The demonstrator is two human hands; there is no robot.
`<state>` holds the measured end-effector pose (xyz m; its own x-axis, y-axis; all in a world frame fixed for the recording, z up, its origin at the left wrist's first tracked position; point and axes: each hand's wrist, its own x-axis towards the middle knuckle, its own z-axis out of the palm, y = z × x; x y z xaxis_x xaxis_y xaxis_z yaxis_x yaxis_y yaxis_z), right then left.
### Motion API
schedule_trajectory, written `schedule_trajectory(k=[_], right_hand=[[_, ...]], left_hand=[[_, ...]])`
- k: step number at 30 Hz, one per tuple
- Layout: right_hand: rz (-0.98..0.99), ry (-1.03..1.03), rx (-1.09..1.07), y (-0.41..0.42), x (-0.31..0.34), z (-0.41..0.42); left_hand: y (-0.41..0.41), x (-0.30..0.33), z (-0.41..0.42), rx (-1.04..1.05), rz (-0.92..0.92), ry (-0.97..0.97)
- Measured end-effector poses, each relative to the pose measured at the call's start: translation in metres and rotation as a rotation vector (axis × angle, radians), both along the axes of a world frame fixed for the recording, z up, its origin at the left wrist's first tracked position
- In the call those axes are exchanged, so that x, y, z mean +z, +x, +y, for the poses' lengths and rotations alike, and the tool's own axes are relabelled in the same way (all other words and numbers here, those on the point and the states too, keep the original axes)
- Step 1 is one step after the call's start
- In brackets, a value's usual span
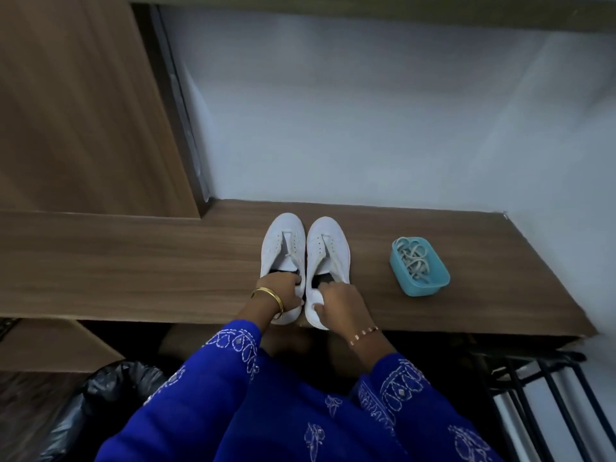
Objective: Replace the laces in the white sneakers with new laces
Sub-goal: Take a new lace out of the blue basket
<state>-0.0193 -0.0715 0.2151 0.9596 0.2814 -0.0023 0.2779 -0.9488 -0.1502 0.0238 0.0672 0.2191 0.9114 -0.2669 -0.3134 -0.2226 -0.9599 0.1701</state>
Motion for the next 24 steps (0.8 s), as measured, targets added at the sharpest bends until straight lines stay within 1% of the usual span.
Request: schedule_trajectory(k=[2, 3, 4, 6, 7, 10, 12, 14, 18, 21, 24], right_hand=[[0.064, -0.038, -0.013, -0.002, 0.002, 0.001], [0.032, -0.081, -0.026, 0.003, -0.001, -0.001], [0.065, -0.086, -0.025, 0.005, 0.002, -0.001], [0.053, -0.070, -0.010, 0.011, 0.004, -0.001], [-0.017, -0.055, 0.002, 0.018, 0.003, -0.005], [0.011, -0.003, -0.075, 0.031, 0.002, -0.015], [-0.036, -0.001, -0.073, 0.043, -0.006, -0.025], [-0.029, -0.006, -0.098, 0.049, -0.007, -0.033], [-0.088, -0.047, -0.067, 0.055, -0.015, -0.040], [-0.166, -0.031, -0.055, 0.058, -0.019, -0.040], [-0.145, -0.014, -0.064, 0.059, -0.025, -0.040]], left_hand=[[0.001, -0.001, -0.001, 0.007, -0.006, -0.003], [0.002, -0.002, -0.002, 0.008, -0.010, -0.008], [0.004, -0.003, -0.002, 0.010, -0.014, -0.018], [0.008, -0.006, -0.004, 0.005, -0.012, -0.039], [0.012, -0.008, -0.006, 0.001, -0.017, -0.048], [0.022, -0.010, -0.014, -0.027, -0.031, -0.065], [0.033, -0.013, -0.022, -0.040, -0.039, -0.080], [0.040, -0.014, -0.028, -0.051, -0.040, -0.095], [0.049, -0.019, -0.033, -0.065, -0.032, -0.113], [0.049, -0.021, -0.034, -0.063, -0.062, -0.103], [0.045, -0.023, -0.035, -0.048, -0.078, -0.094]])
